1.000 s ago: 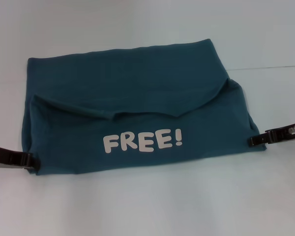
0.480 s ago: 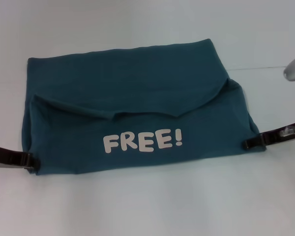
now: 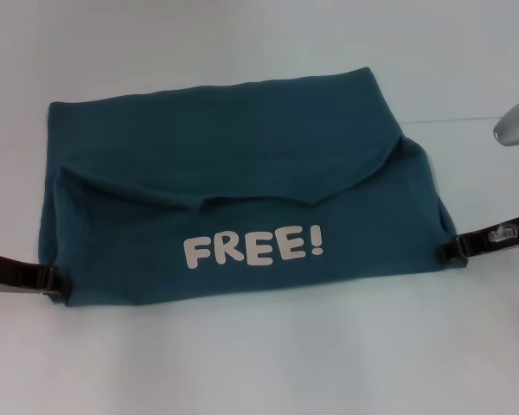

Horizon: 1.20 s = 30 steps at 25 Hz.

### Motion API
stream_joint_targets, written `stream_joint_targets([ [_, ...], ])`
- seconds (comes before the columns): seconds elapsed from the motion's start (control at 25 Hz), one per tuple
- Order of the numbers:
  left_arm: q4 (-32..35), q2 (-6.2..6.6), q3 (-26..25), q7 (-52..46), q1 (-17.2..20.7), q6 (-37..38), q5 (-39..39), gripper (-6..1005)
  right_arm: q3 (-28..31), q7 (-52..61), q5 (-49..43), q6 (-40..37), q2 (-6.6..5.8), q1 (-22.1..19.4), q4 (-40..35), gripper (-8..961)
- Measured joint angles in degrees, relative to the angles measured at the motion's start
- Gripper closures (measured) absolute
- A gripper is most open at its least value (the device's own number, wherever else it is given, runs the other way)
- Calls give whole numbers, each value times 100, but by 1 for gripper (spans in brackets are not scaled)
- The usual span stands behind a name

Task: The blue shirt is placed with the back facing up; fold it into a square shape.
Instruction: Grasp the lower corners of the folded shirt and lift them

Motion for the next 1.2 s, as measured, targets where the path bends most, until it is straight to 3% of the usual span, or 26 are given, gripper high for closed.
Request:
stream_joint_targets([
  [0.44,-24,5,0,10,0,12,0,914,2,-75,41,-40,5,30,-66,882],
  [0.76,-43,88,-31,80,-55,375,0,914,-18,-174,125,-870,-7,-70,-774,903],
  [0.96,-1,221,-52,97,-134,1076,44,914,-94,-251,-40,-1922,-55,-112,-1247,911],
  [1.2,38,327,-31,140,-186,2006,315,914,-501,-406,-359,-2913,-6,-82,-1378,911],
])
